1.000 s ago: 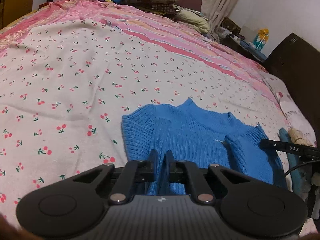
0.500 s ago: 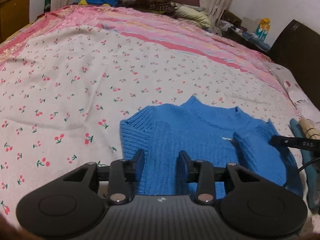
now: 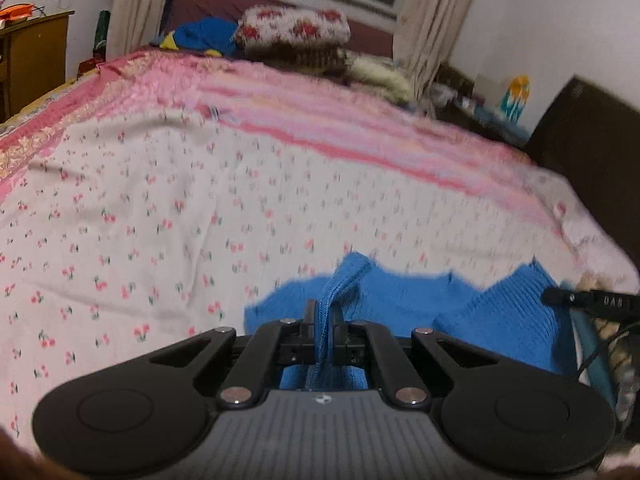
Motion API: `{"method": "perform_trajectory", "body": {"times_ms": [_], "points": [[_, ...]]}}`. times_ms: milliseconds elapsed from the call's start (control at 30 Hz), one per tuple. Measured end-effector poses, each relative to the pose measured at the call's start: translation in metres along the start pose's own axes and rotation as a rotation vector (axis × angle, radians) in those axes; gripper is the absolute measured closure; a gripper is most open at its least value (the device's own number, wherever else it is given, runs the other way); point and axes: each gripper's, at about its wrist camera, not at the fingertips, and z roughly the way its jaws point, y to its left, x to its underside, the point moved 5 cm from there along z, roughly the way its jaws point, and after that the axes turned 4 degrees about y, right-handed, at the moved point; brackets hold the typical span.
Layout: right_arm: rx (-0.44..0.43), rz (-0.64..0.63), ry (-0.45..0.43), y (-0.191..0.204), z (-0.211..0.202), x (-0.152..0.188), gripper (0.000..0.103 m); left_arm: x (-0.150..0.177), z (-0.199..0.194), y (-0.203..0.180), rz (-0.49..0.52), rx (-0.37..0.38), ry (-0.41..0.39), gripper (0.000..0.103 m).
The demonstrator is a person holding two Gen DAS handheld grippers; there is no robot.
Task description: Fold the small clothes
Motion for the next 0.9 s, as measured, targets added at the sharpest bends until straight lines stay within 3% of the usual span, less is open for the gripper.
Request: {"method": "perform_trajectory", "body": {"times_ms": [167, 333, 467, 600, 733, 900], "points": [[0.034, 0.074, -0.065, -0.019, -0.005, -0.012, 0.098, -0.007, 0.009, 0.019, -0.057, -0.034, -0.016, 0.091], [0.105, 0.115, -0.027, -0.041, 0.015, 0.004, 0.098, 0.008, 0.032, 0.043, -0.134, -0.054, 0.034, 0.091], [0.181, 0.091, 0.046, -0.051, 0.041, 0.024, 0.098, 0.026, 0.049, 0.043, -0.113, -0.090, 0.082, 0.091], [0.196, 0.071, 0.080, -0.052, 0.052, 0.035, 0.096, 0.029, 0.052, 0.041, -0.109, -0.098, 0.091, 0.091], [0.212, 0.046, 0.077, -0.046, 0.046, 0.030, 0.091, 0.023, 0.046, 0.037, -0.096, -0.098, 0.087, 0.091], [0.221, 0.011, 0.006, -0.033, 0.021, 0.021, 0.089, 0.018, 0.032, 0.022, -0.037, -0.111, 0.072, 0.089]]}}
